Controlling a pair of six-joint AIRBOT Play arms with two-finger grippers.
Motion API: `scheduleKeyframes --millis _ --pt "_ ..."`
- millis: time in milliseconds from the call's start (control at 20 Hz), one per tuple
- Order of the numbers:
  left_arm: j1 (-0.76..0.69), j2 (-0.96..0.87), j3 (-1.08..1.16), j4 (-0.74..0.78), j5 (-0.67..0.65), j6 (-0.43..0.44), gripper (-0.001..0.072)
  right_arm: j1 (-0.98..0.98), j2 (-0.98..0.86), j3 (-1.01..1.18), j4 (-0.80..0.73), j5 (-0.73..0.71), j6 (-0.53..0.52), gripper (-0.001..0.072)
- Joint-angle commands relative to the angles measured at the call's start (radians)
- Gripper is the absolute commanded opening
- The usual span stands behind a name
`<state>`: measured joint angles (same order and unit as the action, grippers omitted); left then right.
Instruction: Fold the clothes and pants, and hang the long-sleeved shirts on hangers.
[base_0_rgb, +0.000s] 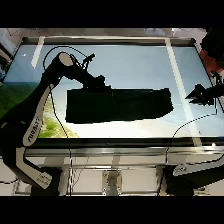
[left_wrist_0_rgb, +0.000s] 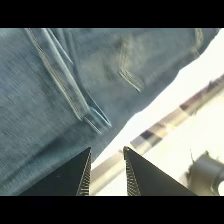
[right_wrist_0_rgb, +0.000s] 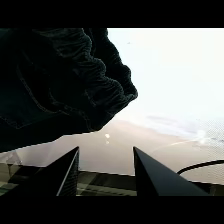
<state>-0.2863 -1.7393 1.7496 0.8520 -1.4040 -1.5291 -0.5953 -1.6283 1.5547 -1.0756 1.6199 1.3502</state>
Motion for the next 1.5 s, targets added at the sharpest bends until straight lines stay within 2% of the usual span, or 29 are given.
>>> scheduleKeyframes --millis 0,200,250,300,400,550,650,850,1150,1400,1450 --pt "0.039 -0.005 0.0 -0.009 -0.06 0.014 0.0263 0.007 -0.001 0.001 0.0 0.008 -0.002 0.0392" --pt "0.157 -0.005 0.0 0.146 -0.103 -0.031 0.0264 0.037 -0.001 0.001 -0.002 0.004 -0.01 0.0394" --pt "0.187 -0.005 0.0 0.213 -0.135 -0.043 0.0311 0.045 -0.001 0.001 -0.001 0.0 -0.011 0.0394" --pt "0.212 -0.005 0.0 0.274 -0.167 -0.047 0.0407 0.051 -0.001 0.0 -0.002 -0.005 -0.01 0.0394" --pt "0.259 -0.005 -0.001 0.37 -0.213 -0.058 0.0503 0.061 -0.001 -0.002 -0.003 -0.014 -0.01 0.0394" --pt "0.324 -0.006 -0.002 0.375 -0.217 -0.058 0.052 0.075 -0.001 -0.002 -0.003 -0.019 -0.01 0.0394" --pt "0.353 -0.006 -0.01 0.381 -0.233 -0.058 0.0671 0.08 -0.001 -0.002 -0.005 -0.022 -0.01 0.0394" --pt "0.399 -0.006 -0.14 0.396 -0.216 -0.058 0.0684 0.08 -0.001 -0.002 -0.005 -0.023 -0.01 0.0394" --pt "0.41 -0.01 -0.333 0.269 0.038 -0.058 0.0684 0.08 -0.001 -0.002 -0.005 -0.025 -0.01 0.0394" --pt "0.396 -0.038 -0.339 0.27 0.061 -0.058 0.0678 0.08 -0.001 -0.002 -0.005 -0.035 -0.01 0.0393" --pt "0.39 -0.045 -0.34 0.268 0.074 -0.057 0.0648 0.08 -0.001 -0.002 -0.005 -0.035 -0.01 0.0394"
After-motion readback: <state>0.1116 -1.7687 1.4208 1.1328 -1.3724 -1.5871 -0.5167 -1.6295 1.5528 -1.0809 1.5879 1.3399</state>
